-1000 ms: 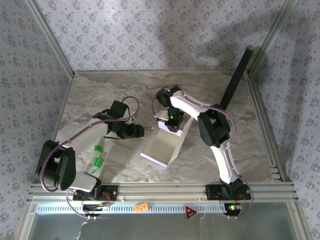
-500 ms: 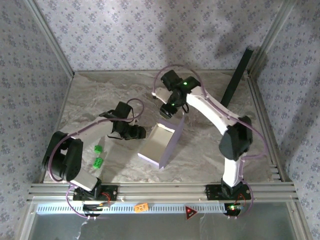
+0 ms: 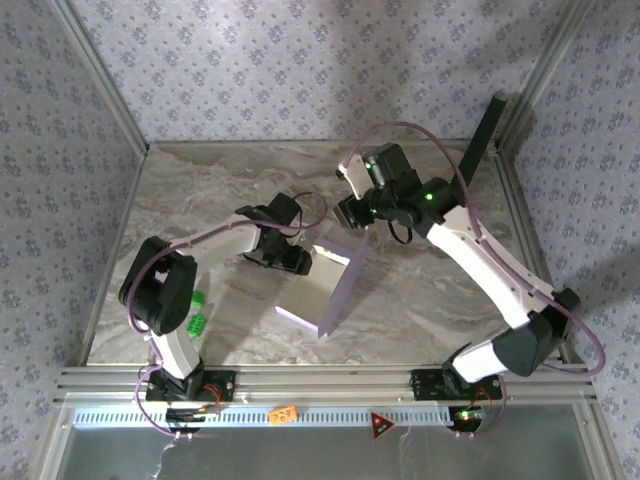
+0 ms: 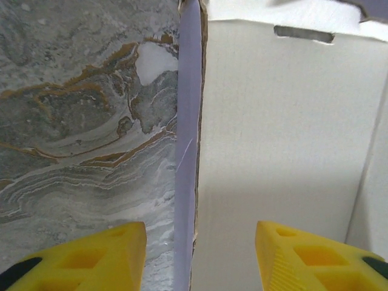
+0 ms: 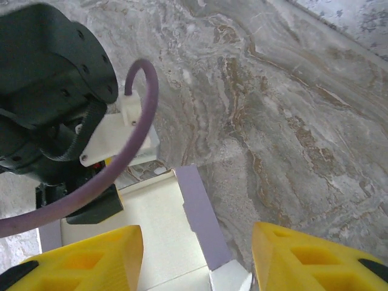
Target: Fold the paper box
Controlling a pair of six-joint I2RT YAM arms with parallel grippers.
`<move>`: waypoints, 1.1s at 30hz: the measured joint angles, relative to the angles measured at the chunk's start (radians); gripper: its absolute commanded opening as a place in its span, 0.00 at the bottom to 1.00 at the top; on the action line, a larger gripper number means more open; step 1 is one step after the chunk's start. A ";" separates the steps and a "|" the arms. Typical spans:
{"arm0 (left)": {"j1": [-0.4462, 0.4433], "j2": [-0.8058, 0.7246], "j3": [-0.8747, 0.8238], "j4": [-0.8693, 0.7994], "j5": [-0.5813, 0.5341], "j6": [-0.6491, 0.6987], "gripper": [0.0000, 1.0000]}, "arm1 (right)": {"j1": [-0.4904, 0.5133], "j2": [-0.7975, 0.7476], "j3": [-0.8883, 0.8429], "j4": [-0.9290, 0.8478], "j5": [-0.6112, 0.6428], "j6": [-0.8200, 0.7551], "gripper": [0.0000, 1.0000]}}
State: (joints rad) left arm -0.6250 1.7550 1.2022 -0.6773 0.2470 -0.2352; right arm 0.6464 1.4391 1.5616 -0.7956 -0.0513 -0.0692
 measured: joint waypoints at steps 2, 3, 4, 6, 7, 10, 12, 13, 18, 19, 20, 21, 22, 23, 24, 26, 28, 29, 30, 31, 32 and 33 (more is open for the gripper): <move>-0.006 0.005 0.000 -0.011 -0.006 0.007 0.42 | 0.000 -0.014 -0.002 0.007 0.006 0.006 0.52; -0.011 0.013 0.009 -0.026 -0.012 0.016 0.40 | 0.000 -0.025 -0.014 0.022 0.011 0.010 0.52; -0.013 0.024 0.020 -0.032 -0.018 0.019 0.39 | 0.000 -0.033 -0.024 0.023 0.015 0.011 0.52; -0.019 0.048 0.039 -0.031 -0.027 0.023 0.35 | 0.000 -0.050 -0.046 0.020 0.021 0.014 0.52; -0.021 0.056 0.044 -0.031 -0.030 0.027 0.34 | 0.000 -0.055 -0.051 0.019 0.023 0.018 0.52; -0.023 0.063 0.047 -0.034 -0.032 0.030 0.32 | 0.000 -0.058 -0.055 0.018 0.031 0.021 0.52; -0.023 0.065 0.047 -0.035 -0.032 0.031 0.28 | 0.000 -0.058 -0.055 0.018 0.037 0.022 0.51; -0.023 0.067 0.047 -0.035 -0.032 0.031 0.25 | 0.000 -0.059 -0.055 0.018 0.038 0.021 0.51; -0.023 0.067 0.047 -0.038 -0.035 0.034 0.19 | 0.000 -0.061 -0.055 0.018 0.047 0.022 0.51; -0.023 0.067 0.047 -0.038 -0.035 0.034 0.17 | 0.000 -0.062 -0.055 0.019 0.049 0.022 0.51; -0.023 0.067 0.047 -0.037 -0.035 0.034 0.15 | 0.000 -0.063 -0.055 0.018 0.050 0.022 0.51; -0.023 0.067 0.047 -0.038 -0.038 0.031 0.13 | 0.000 -0.065 -0.055 0.018 0.055 0.022 0.50; -0.023 0.067 0.046 -0.037 -0.040 0.028 0.12 | 0.000 -0.068 -0.055 0.019 0.057 0.022 0.50; -0.023 0.067 0.046 -0.037 -0.043 0.024 0.11 | 0.000 -0.071 -0.055 0.018 0.061 0.022 0.50; -0.023 0.067 0.045 -0.036 -0.048 0.018 0.09 | 0.000 -0.075 -0.055 0.019 0.065 0.025 0.50; -0.021 0.064 0.042 -0.032 -0.057 0.000 0.07 | 0.000 -0.084 -0.055 0.019 0.076 0.032 0.50; -0.014 0.052 0.028 -0.022 -0.066 -0.028 0.06 | 0.000 -0.097 -0.055 0.019 0.095 0.051 0.49; -0.011 0.045 0.020 -0.017 -0.071 -0.044 0.06 | 0.000 -0.103 -0.055 0.019 0.102 0.062 0.49; -0.006 0.032 0.007 -0.008 -0.080 -0.067 0.06 | -0.001 -0.110 -0.055 0.018 0.111 0.077 0.50; 0.000 0.020 -0.008 0.002 -0.089 -0.091 0.06 | -0.002 -0.117 -0.056 0.019 0.119 0.093 0.49; 0.006 0.010 -0.020 0.010 -0.100 -0.114 0.06 | -0.003 -0.122 -0.057 0.018 0.125 0.108 0.49; 0.013 0.000 -0.035 0.023 -0.112 -0.142 0.07 | -0.006 -0.130 -0.060 0.019 0.131 0.125 0.48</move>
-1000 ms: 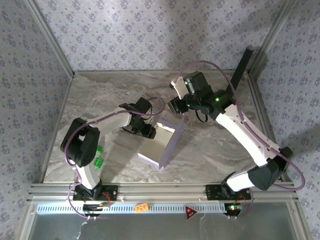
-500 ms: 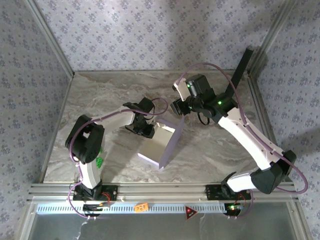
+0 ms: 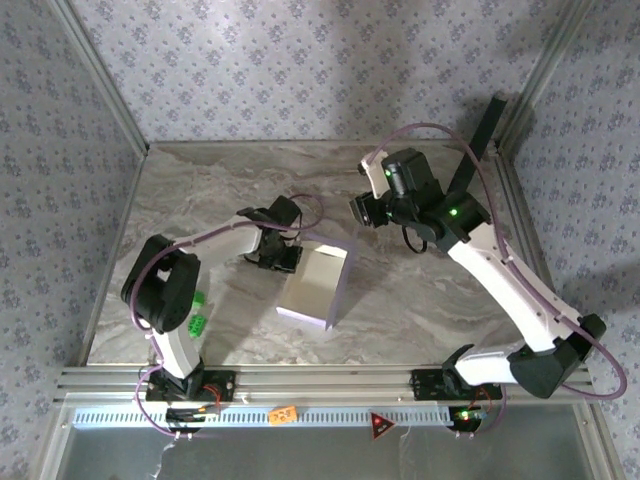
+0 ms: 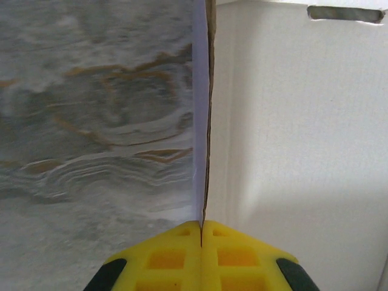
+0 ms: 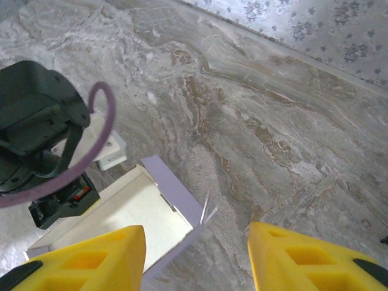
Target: Fold the paper box
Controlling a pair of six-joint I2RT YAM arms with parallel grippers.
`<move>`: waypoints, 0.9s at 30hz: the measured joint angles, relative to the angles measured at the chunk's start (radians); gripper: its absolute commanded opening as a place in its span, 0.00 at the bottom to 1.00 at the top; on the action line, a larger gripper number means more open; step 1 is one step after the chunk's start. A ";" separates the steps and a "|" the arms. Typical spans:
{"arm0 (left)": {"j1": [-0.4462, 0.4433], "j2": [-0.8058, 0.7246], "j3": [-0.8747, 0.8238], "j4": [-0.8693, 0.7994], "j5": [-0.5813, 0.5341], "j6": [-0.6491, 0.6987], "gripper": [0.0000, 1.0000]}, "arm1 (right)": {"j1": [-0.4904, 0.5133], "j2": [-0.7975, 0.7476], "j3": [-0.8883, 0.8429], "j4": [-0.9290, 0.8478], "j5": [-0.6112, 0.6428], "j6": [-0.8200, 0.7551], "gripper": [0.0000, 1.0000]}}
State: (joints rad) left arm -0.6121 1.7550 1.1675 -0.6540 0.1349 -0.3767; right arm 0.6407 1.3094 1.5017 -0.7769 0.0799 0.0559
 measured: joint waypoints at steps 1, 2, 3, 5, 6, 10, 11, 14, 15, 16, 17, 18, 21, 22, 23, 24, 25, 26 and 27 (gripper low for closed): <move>0.005 -0.008 -0.013 0.009 -0.011 -0.027 0.08 | -0.003 -0.007 -0.005 0.001 0.006 0.018 0.48; 0.010 -0.014 -0.022 0.014 -0.022 -0.051 0.09 | -0.007 -0.013 -0.012 0.002 0.011 0.034 0.48; 0.013 -0.021 -0.031 0.021 -0.038 -0.082 0.10 | -0.010 -0.020 -0.020 0.002 0.013 0.052 0.48; 0.021 -0.036 -0.049 0.033 -0.071 -0.142 0.13 | -0.015 -0.031 -0.041 0.007 0.017 0.082 0.47; 0.024 -0.047 -0.062 0.040 -0.085 -0.175 0.15 | -0.017 -0.038 -0.054 0.010 0.019 0.096 0.47; 0.030 -0.089 -0.109 0.063 -0.106 -0.288 0.24 | -0.019 -0.058 -0.106 0.020 0.022 0.134 0.46; 0.026 -0.101 -0.120 0.074 -0.101 -0.314 0.30 | -0.019 -0.063 -0.117 0.024 0.021 0.143 0.46; -0.008 -0.148 -0.133 0.099 -0.075 -0.361 0.45 | -0.019 -0.076 -0.151 0.030 0.012 0.185 0.46; -0.020 -0.167 -0.132 0.111 -0.060 -0.369 0.48 | -0.019 -0.077 -0.158 0.030 0.003 0.203 0.47; -0.029 -0.187 -0.130 0.117 -0.047 -0.371 0.51 | -0.019 -0.077 -0.159 0.027 -0.006 0.219 0.47; -0.035 -0.208 -0.127 0.117 -0.037 -0.368 0.52 | -0.019 -0.077 -0.159 0.026 -0.024 0.238 0.48; -0.036 -0.228 -0.118 0.113 -0.028 -0.364 0.54 | -0.018 -0.077 -0.159 0.025 -0.039 0.253 0.49; -0.004 -0.265 -0.078 0.108 -0.011 -0.324 0.57 | 0.005 -0.070 -0.150 0.016 -0.074 0.296 0.53; 0.012 -0.270 -0.068 0.108 -0.005 -0.311 0.57 | 0.022 -0.063 -0.143 0.010 -0.081 0.307 0.55; 0.034 -0.275 -0.058 0.109 0.005 -0.293 0.57 | 0.043 -0.051 -0.134 0.002 -0.087 0.318 0.57; 0.059 -0.276 -0.050 0.109 0.017 -0.274 0.57 | 0.069 -0.037 -0.122 -0.006 -0.092 0.325 0.58; 0.080 -0.276 -0.048 0.111 0.028 -0.257 0.57 | 0.089 -0.024 -0.113 -0.014 -0.092 0.331 0.58; 0.105 -0.275 -0.048 0.111 0.040 -0.236 0.57 | 0.112 -0.007 -0.101 -0.026 -0.092 0.335 0.58; 0.128 -0.272 -0.048 0.108 0.051 -0.215 0.58 | 0.134 0.011 -0.091 -0.039 -0.091 0.341 0.58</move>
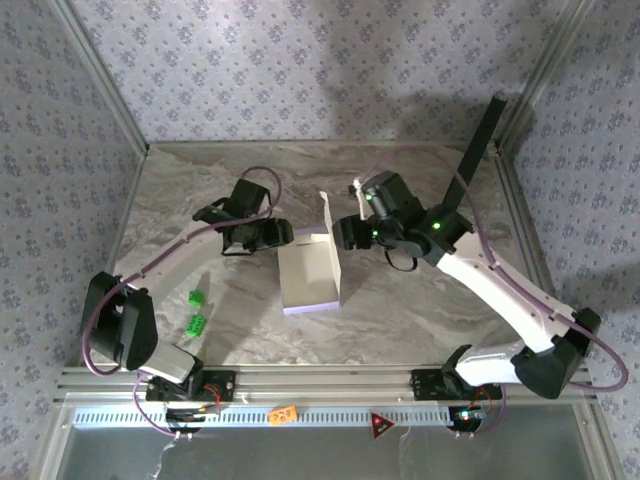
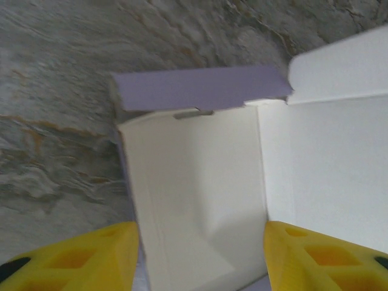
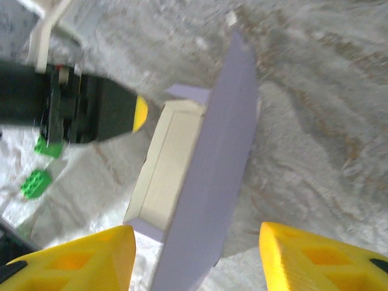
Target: Fold the paper box
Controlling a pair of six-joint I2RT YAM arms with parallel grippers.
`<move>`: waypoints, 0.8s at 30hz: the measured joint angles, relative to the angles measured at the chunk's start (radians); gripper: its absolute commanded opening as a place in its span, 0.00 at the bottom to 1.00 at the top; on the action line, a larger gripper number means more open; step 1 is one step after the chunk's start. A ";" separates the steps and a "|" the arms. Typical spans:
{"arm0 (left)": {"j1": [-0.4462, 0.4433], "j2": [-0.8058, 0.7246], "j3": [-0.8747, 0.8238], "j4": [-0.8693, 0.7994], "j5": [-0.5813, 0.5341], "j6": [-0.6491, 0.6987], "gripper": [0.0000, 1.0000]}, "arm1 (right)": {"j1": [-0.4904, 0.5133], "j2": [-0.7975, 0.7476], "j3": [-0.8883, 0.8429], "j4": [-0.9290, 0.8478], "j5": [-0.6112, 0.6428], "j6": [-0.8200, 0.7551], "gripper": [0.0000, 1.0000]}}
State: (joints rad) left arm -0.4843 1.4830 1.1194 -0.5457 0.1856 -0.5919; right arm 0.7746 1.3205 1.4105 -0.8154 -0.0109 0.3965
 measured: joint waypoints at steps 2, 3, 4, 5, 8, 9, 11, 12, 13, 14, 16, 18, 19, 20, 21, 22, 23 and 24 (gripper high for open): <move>0.036 0.012 0.005 -0.003 0.019 0.039 0.58 | 0.033 0.031 0.008 -0.026 0.010 0.008 0.55; 0.054 0.022 0.011 -0.004 0.031 0.063 0.59 | 0.047 0.047 0.008 -0.043 0.016 0.014 0.52; 0.065 0.029 0.017 -0.003 0.037 0.081 0.61 | 0.056 0.060 0.008 -0.058 0.020 0.018 0.48; 0.080 0.039 0.026 -0.003 0.045 0.105 0.62 | 0.066 0.074 0.008 -0.074 0.024 0.023 0.45; 0.118 0.053 0.049 0.000 0.066 0.165 0.64 | 0.083 0.108 0.008 -0.107 0.027 0.019 0.27; 0.133 0.056 0.056 0.005 0.079 0.185 0.64 | 0.087 0.116 0.008 -0.114 0.027 0.012 0.21; 0.162 0.059 0.066 0.019 0.103 0.216 0.64 | 0.090 0.125 0.008 -0.127 0.031 -0.015 0.11; 0.179 0.060 0.071 0.025 0.118 0.232 0.64 | 0.090 0.127 0.011 -0.134 0.038 -0.034 0.09; 0.193 0.062 0.077 0.027 0.132 0.247 0.64 | 0.090 0.128 0.016 -0.140 0.042 -0.058 0.07; 0.205 0.065 0.084 0.028 0.146 0.261 0.65 | 0.089 0.129 0.022 -0.147 0.048 -0.091 0.05; 0.229 0.077 0.100 0.030 0.170 0.290 0.65 | 0.089 0.131 0.028 -0.162 0.049 -0.167 0.03; 0.240 0.092 0.114 0.029 0.191 0.314 0.65 | 0.087 0.132 0.036 -0.164 0.052 -0.265 0.01; 0.241 0.097 0.116 0.029 0.200 0.322 0.64 | 0.084 0.132 0.040 -0.163 0.053 -0.312 0.01; 0.242 0.099 0.116 0.027 0.208 0.327 0.64 | 0.077 0.132 0.042 -0.163 0.052 -0.360 0.00; 0.242 0.100 0.116 0.024 0.214 0.331 0.64 | 0.068 0.132 0.042 -0.162 0.052 -0.413 0.00; 0.242 0.100 0.114 0.025 0.219 0.333 0.64 | 0.056 0.133 0.042 -0.159 0.049 -0.454 0.00; 0.242 0.099 0.107 0.030 0.224 0.333 0.65 | 0.037 0.133 0.042 -0.156 0.042 -0.503 0.00; 0.242 0.095 0.090 0.039 0.229 0.333 0.65 | 0.015 0.133 0.042 -0.154 0.032 -0.550 0.00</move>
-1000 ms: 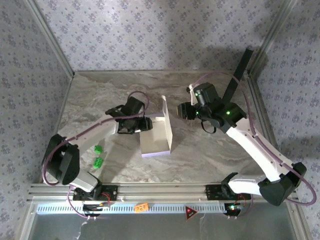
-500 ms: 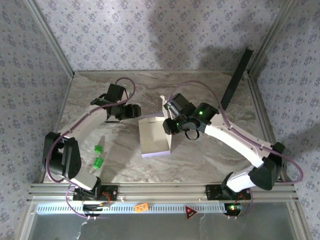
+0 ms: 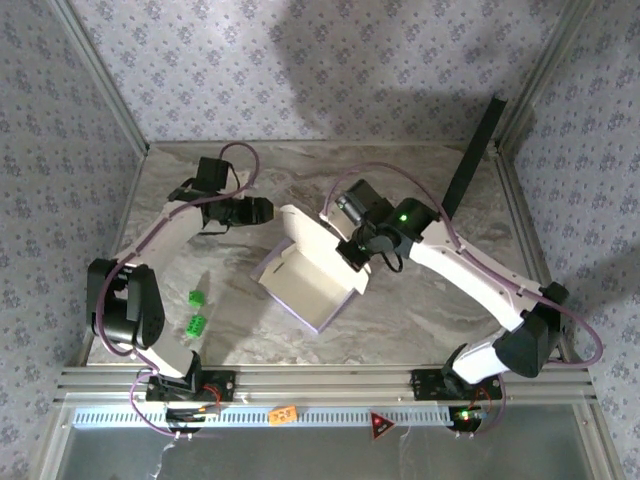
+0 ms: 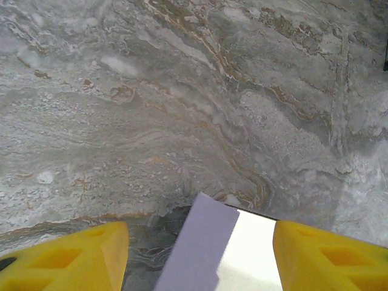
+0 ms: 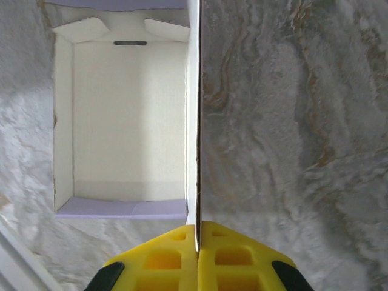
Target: Fold the paper box
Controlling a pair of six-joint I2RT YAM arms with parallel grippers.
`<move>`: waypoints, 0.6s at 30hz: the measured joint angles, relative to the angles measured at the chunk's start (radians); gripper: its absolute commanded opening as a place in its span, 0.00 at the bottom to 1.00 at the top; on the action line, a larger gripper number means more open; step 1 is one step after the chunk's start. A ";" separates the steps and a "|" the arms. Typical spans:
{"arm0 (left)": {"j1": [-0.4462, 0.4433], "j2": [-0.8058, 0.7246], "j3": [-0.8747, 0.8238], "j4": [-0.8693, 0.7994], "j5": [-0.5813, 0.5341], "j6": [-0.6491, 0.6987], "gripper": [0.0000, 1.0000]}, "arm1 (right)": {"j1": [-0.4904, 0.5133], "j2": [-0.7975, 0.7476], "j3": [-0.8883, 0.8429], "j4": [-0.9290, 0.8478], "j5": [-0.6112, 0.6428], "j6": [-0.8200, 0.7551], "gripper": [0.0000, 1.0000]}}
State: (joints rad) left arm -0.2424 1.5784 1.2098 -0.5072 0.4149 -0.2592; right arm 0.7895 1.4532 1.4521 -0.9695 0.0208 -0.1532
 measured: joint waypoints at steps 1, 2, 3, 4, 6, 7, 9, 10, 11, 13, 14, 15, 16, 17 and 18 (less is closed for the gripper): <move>0.000 -0.004 -0.022 0.009 0.005 -0.002 0.65 | -0.019 0.000 0.000 0.002 -0.009 -0.035 0.00; 0.000 -0.009 -0.050 0.015 0.010 -0.004 0.65 | -0.042 0.000 0.000 0.005 -0.024 -0.080 0.00; 0.000 -0.014 -0.083 0.019 0.017 -0.008 0.65 | -0.064 0.000 0.000 0.009 -0.042 -0.124 0.00; 0.000 -0.019 -0.112 0.023 0.022 -0.013 0.65 | -0.082 -0.001 0.000 0.013 -0.058 -0.161 0.00; 0.005 -0.023 -0.177 0.034 0.040 -0.023 0.65 | -0.115 -0.011 -0.013 0.035 -0.093 -0.237 0.00; 0.009 -0.023 -0.202 0.038 0.049 -0.031 0.65 | -0.127 -0.018 -0.023 0.045 -0.106 -0.265 0.00; 0.024 -0.026 -0.258 0.057 0.080 -0.047 0.67 | -0.153 -0.034 -0.039 0.056 -0.138 -0.312 0.00; 0.032 -0.026 -0.278 0.068 0.096 -0.055 0.67 | -0.163 -0.040 -0.044 0.061 -0.151 -0.328 0.00; 0.040 -0.026 -0.299 0.082 0.117 -0.066 0.68 | -0.174 -0.046 -0.049 0.066 -0.166 -0.342 0.00; 0.051 -0.026 -0.326 0.113 0.156 -0.082 0.70 | -0.188 -0.053 -0.058 0.077 -0.188 -0.362 0.00; 0.053 -0.025 -0.333 0.128 0.176 -0.089 0.70 | -0.195 -0.056 -0.063 0.083 -0.198 -0.368 0.00; 0.053 -0.021 -0.334 0.141 0.194 -0.093 0.70 | -0.198 -0.056 -0.068 0.089 -0.206 -0.372 0.00; 0.053 -0.017 -0.334 0.158 0.212 -0.097 0.69 | -0.200 -0.056 -0.072 0.093 -0.212 -0.376 0.00; 0.053 -0.008 -0.334 0.176 0.232 -0.100 0.68 | -0.201 -0.056 -0.078 0.099 -0.219 -0.378 0.00; 0.053 0.002 -0.334 0.189 0.250 -0.102 0.68 | -0.202 -0.056 -0.083 0.104 -0.222 -0.379 0.00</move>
State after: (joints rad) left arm -0.1898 1.5803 0.8761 -0.3183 0.6651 -0.3611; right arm 0.5873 1.3968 1.3693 -0.8654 -0.2012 -0.5323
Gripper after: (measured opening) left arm 0.689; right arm 0.052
